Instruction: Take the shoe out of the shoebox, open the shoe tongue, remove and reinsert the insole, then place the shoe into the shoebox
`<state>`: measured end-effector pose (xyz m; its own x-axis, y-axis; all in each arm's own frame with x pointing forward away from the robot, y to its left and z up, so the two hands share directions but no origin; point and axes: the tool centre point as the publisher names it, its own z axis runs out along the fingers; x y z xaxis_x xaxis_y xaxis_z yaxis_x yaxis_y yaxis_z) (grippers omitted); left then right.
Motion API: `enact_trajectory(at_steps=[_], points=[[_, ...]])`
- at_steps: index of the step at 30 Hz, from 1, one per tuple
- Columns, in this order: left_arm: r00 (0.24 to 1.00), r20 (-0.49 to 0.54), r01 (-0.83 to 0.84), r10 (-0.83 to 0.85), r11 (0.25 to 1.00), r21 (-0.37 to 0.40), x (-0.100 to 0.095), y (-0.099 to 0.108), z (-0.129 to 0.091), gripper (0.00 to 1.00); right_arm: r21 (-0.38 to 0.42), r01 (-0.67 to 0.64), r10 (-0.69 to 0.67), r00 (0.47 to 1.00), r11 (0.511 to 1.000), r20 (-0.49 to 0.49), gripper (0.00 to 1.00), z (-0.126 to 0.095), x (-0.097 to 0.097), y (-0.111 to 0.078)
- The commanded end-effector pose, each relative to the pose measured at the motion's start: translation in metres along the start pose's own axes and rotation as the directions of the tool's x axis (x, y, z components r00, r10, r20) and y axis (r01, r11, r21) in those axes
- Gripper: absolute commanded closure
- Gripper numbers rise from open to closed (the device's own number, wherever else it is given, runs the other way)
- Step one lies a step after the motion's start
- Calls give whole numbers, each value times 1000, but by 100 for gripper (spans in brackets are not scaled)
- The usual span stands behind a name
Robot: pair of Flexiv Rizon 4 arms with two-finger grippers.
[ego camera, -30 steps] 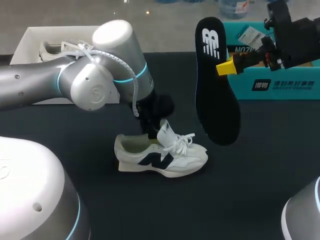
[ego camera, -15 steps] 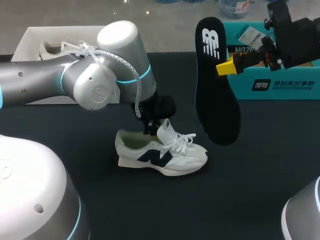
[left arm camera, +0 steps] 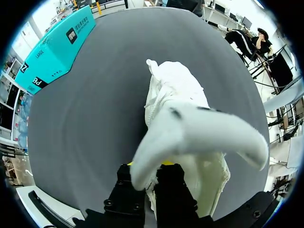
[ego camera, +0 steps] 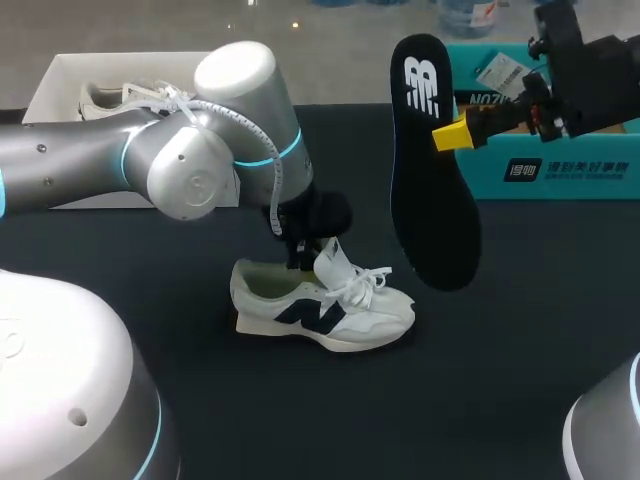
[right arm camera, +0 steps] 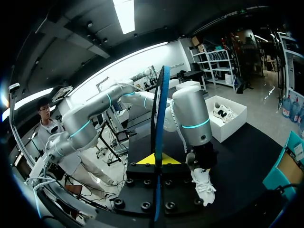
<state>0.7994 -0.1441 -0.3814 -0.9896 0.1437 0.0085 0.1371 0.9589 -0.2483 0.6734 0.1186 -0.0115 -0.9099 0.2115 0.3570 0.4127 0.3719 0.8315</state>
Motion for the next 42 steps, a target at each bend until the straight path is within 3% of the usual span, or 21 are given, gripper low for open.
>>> enact_trajectory(at_steps=[1,20,29,32,38,39,41,42], points=[[1000,0,-1,1,1000,-1,-1,0,0,100,2,-1,1,1000,1000,-1,100,1,-1,1],[1000,0,-1,1,1000,-1,-1,0,0,100,2,-1,1,1000,1000,-1,100,1,-1,1],[940,-140,-304,312,949,77,11,1,-32,100,2,-1,1,1000,1000,-1,100,1,-1,1],[851,-249,-448,463,886,116,7,1,-39,100,2,-1,1,1000,1000,-1,100,1,-1,1],[571,-459,-684,681,703,194,-11,-3,-43,100,2,-1,1,1000,1000,-1,100,1,-1,1],[477,-498,-737,725,638,224,-12,-5,-43,100,2,-1,1,1000,1000,-1,100,1,-1,1],[362,-524,-791,771,551,265,-14,-5,-47,100,2,-1,1,1000,1000,-1,100,1,-1,1],[271,-519,-831,811,469,299,-13,-5,-49,100,2,-1,1,1000,1000,-1,100,1,-1,1]])
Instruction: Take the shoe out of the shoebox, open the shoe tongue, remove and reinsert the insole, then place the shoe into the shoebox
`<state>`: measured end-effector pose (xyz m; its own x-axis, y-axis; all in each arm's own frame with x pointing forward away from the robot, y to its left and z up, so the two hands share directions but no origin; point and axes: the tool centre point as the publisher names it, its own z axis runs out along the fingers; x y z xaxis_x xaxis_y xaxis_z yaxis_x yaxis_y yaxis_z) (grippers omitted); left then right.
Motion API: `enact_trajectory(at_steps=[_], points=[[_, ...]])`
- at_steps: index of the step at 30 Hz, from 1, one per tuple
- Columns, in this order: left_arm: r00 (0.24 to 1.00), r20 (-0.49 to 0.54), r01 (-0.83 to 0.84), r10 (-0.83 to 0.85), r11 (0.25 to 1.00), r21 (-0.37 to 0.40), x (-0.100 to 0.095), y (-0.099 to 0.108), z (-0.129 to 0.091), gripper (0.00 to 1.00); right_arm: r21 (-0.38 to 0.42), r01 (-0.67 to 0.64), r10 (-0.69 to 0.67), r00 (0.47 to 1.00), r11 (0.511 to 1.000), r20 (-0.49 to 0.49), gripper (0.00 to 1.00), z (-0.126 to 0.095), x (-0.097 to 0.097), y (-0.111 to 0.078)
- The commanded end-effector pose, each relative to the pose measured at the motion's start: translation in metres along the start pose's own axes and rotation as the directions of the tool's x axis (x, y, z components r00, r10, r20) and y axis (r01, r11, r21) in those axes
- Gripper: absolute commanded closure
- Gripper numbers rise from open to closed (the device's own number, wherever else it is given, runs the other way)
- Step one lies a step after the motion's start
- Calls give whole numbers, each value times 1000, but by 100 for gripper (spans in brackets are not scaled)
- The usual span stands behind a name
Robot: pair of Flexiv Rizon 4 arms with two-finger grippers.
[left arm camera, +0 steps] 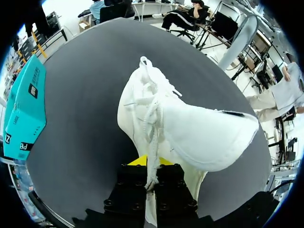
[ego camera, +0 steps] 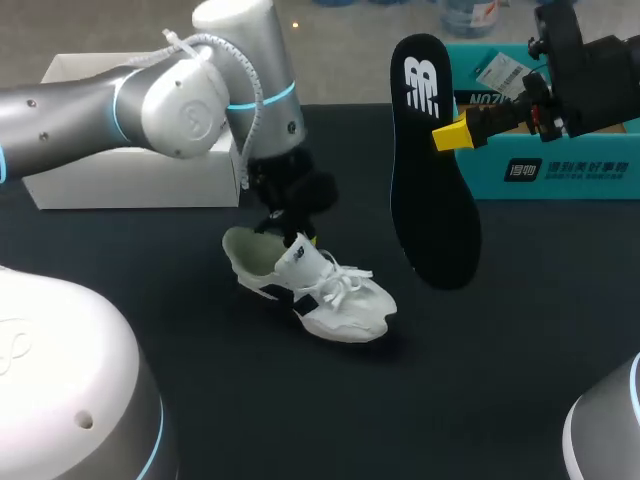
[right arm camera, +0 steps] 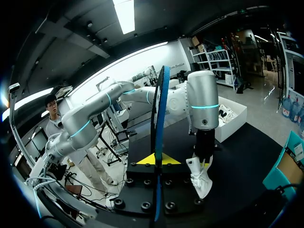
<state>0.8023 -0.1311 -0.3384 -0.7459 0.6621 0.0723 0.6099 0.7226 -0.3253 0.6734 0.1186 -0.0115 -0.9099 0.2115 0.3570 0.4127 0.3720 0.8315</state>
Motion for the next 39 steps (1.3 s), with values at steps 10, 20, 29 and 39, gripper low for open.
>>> enact_trajectory(at_steps=[10,20,29,39], points=[[487,-478,-770,731,617,160,-7,-7,-25,100,2,-1,1,1000,1000,-1,100,1,-1,1],[553,-412,-762,725,639,102,-2,-9,-27,100,2,-1,1,1000,1000,-1,100,1,-1,1],[572,-416,-749,707,657,85,-11,-11,-15,100,2,-1,1,1000,1000,-1,100,1,-1,1],[678,-346,-689,649,724,8,-23,-23,-5,100,2,-1,1,1000,1000,-1,100,1,-1,1]])
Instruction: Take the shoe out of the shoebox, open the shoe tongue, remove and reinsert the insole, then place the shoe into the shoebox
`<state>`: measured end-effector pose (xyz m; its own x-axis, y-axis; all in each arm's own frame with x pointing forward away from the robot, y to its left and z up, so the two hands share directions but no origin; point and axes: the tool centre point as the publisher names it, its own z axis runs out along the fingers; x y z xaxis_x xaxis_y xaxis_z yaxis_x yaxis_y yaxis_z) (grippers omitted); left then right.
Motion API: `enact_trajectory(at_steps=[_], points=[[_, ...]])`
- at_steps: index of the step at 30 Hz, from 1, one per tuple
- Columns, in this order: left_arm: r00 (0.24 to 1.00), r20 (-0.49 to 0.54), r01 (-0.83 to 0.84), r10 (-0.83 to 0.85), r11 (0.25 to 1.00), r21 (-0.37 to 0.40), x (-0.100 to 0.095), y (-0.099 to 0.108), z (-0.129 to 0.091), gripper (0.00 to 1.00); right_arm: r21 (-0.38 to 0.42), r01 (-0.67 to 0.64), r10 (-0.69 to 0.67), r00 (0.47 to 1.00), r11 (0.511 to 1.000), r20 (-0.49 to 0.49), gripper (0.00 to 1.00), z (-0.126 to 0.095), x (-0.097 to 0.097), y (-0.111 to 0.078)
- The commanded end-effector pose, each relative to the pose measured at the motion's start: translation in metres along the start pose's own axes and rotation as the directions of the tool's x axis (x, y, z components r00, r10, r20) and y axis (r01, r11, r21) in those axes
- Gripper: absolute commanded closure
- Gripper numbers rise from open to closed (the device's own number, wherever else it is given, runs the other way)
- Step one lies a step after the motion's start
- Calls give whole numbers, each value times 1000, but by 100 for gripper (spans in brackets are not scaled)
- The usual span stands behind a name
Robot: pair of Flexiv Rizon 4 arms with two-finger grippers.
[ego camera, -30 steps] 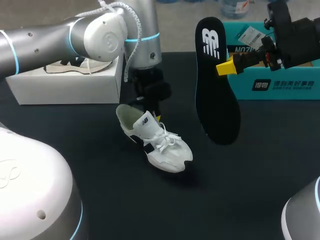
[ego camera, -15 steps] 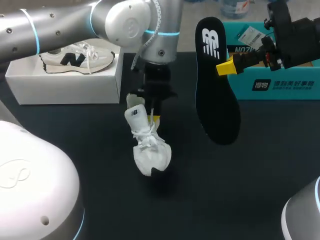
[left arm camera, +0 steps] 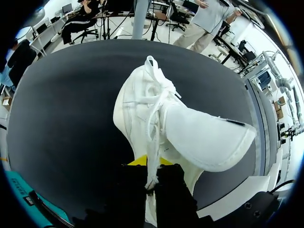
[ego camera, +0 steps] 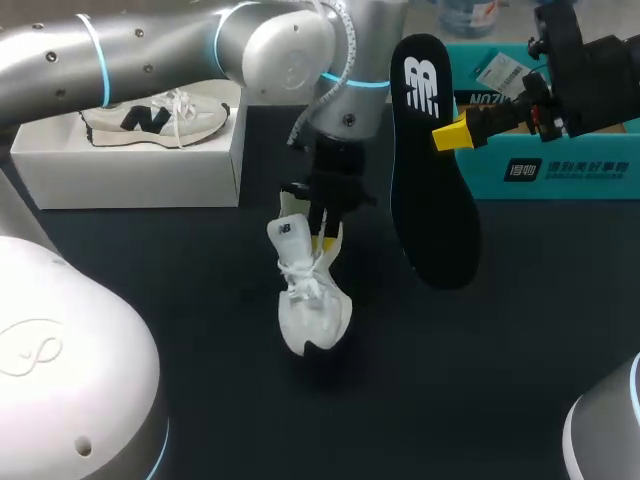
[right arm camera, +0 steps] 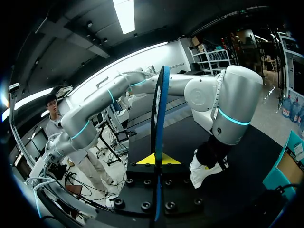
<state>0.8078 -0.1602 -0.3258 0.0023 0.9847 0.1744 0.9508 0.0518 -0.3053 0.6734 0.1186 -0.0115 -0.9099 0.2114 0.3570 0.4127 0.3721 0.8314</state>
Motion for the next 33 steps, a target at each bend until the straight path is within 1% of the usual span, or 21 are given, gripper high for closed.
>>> enact_trajectory(at_steps=[1,3,4,6,7,11,19,24,25,26,28,29,30,32,33], points=[[1000,13,13,-13,1000,-9,-5,0,3,100,2,-1,1,1000,1000,-1,100,1,-1,1],[1000,8,28,-28,1000,-11,-10,1,4,100,2,-1,1,1000,1000,-1,100,1,-1,1],[999,-3,39,-39,999,-30,-12,1,5,100,2,-1,1,1000,1000,-1,100,1,-1,1],[999,-15,30,-30,999,-24,-18,2,7,100,2,-1,1,1000,1000,-1,100,1,-1,1],[999,-32,38,-40,998,-48,-21,2,9,100,2,-1,1,1000,1000,-1,100,1,-1,1],[998,-59,25,-29,998,-64,-31,2,16,100,2,-1,1,1000,1000,-1,100,1,-1,1],[997,-72,4,-8,999,-54,-42,6,21,100,2,-1,1,1000,1000,-1,100,1,-1,1],[996,-92,-4,1,999,-36,-50,9,28,100,2,-1,1,1000,1000,-1,100,1,-1,1],[995,-95,-12,10,1000,-20,-51,9,30,100,2,-1,1,1000,1000,-1,100,1,-1,1],[995,-95,-21,20,1000,-10,-51,10,30,95,2,-1,1,1000,1000,-1,100,1,-1,1],[996,-87,-32,33,999,3,-50,9,30,56,2,-1,1,1000,1000,-1,100,1,-1,1],[996,-85,-38,38,999,6,-49,8,29,52,2,-1,1,1000,1000,-1,100,1,-1,1],[996,-74,-38,39,999,9,-49,7,28,40,2,-1,1,1000,1000,-1,100,1,-1,1],[997,-54,-50,51,999,18,-47,5,24,4,2,-1,1,1000,1000,-1,100,1,-1,1],[998,-37,-50,51,999,20,-46,4,22,0,2,-1,1,1000,1000,-1,100,1,-1,1]])
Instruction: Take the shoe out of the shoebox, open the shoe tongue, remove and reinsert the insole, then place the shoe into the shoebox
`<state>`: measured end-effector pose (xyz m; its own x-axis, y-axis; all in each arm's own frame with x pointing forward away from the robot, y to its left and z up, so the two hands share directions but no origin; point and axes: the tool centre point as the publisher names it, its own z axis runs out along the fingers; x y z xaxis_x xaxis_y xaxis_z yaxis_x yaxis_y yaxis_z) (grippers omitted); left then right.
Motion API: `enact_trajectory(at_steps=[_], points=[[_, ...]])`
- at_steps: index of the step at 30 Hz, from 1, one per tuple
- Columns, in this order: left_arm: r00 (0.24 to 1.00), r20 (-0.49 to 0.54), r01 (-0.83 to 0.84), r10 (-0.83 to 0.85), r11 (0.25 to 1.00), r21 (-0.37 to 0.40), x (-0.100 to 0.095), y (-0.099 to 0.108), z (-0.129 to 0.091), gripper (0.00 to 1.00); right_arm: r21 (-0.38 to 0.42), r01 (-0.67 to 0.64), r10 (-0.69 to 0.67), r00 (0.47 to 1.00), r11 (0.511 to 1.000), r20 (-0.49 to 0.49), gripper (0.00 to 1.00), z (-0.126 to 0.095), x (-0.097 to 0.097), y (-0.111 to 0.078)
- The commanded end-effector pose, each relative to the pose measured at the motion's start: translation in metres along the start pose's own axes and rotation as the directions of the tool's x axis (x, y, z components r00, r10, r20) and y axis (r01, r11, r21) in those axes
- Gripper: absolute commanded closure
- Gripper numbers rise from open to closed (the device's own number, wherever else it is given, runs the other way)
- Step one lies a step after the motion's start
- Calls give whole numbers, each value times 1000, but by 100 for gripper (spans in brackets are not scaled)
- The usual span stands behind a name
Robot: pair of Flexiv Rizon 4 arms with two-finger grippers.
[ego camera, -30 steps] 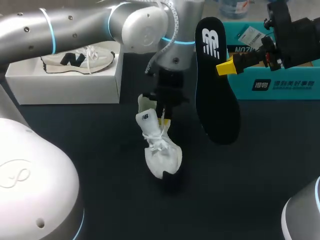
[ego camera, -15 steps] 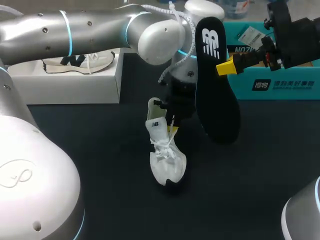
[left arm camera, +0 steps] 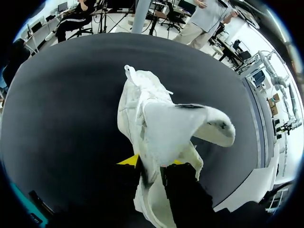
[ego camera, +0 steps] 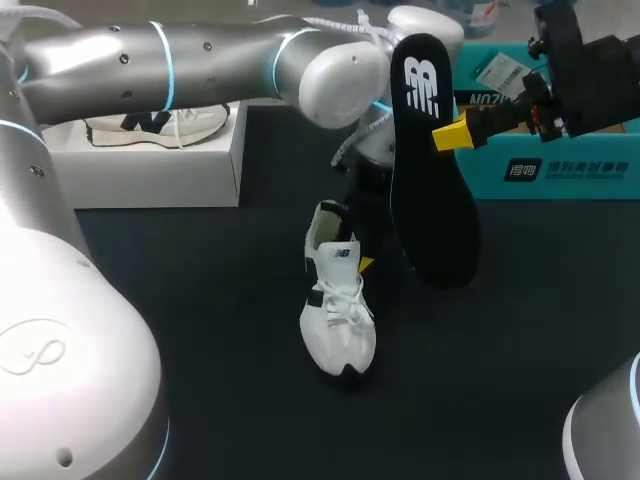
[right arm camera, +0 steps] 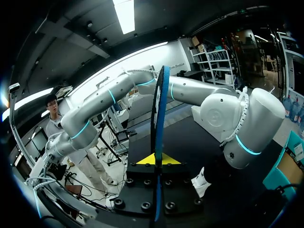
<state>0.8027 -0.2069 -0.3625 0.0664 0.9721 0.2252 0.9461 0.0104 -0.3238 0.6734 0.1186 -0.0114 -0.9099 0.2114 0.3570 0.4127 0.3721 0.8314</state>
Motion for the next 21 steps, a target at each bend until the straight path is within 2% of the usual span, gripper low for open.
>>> enact_trajectory(at_steps=[1,8,17,21], points=[[999,43,-16,15,1000,14,8,-1,-9,0,2,-1,1,1000,1000,-1,100,1,-1,1],[974,220,-55,43,997,48,12,-11,-41,0,2,-1,1,1000,1000,-1,100,1,-1,1],[906,411,-105,101,994,-14,17,-31,-91,0,2,-1,1,1000,1000,-1,100,1,-1,1],[879,465,-100,105,994,-34,19,-41,-106,0,2,-1,1,1000,1000,-1,100,1,-1,1]])
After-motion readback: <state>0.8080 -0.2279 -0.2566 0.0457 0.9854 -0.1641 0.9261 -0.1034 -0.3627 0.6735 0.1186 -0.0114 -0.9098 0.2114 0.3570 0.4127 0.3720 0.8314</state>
